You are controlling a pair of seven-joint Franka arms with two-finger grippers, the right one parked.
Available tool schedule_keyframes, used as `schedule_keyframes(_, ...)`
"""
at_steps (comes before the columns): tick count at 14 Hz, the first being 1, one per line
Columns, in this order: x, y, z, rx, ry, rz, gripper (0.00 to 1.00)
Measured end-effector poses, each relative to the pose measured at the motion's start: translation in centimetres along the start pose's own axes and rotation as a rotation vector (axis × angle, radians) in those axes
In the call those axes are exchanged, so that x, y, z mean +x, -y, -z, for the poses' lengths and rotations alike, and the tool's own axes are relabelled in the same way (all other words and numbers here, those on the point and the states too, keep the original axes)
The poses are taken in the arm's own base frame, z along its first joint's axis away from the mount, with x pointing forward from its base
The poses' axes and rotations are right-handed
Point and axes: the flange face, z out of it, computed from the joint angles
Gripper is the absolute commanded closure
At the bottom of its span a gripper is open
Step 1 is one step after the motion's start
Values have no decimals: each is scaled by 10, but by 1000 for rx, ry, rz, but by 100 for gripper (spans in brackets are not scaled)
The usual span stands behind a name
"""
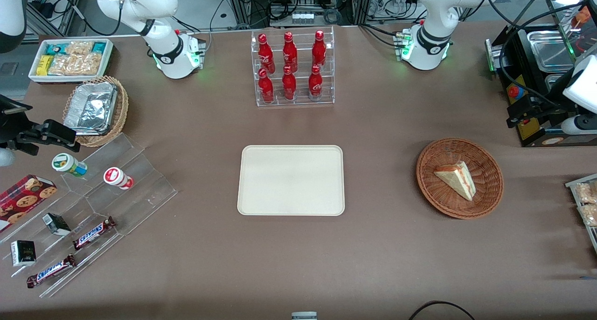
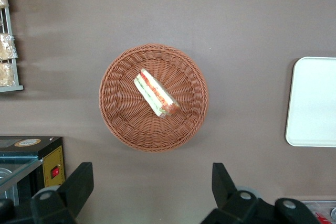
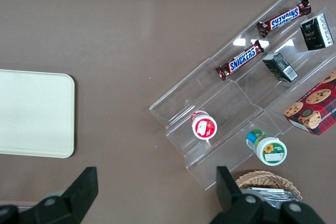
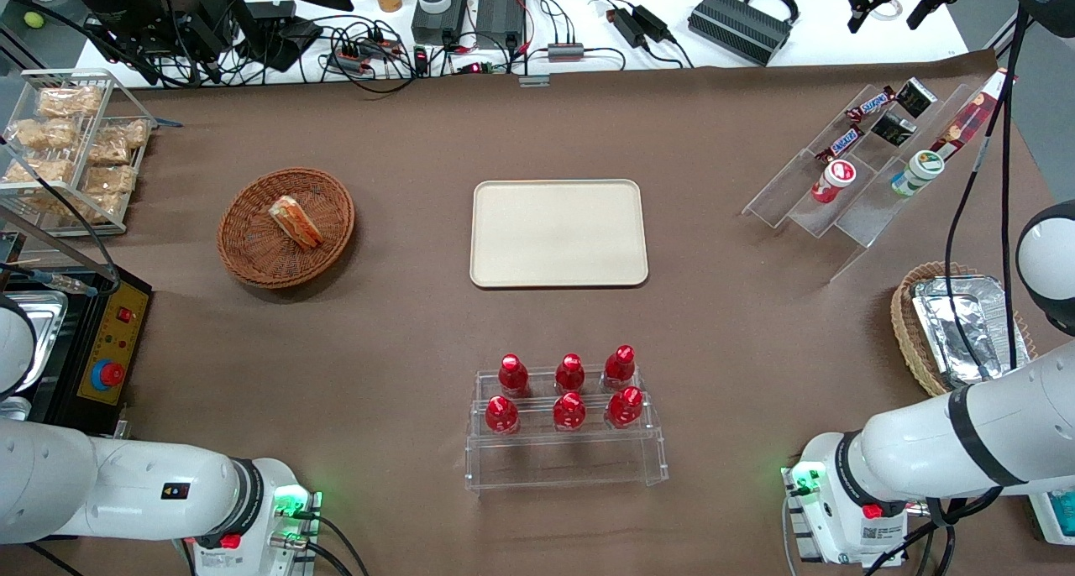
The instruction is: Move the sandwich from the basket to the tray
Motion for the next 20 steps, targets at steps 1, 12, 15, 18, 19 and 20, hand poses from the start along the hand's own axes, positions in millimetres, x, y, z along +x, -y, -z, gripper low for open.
schedule_keyframes(1,0,0,0,0,2,-1,0)
schedule_keyframes(12,3,-4,-12,2,35,-8,0)
schedule_keyframes(15,-2,-3,-22,6,104,14,0)
schedule_keyframes(18,6,10,-58,21,169,117,0)
schedule_keyframes(19,12,13,-74,28,191,135,0)
schedule_keyframes(20,17,15,-89,42,212,157,0)
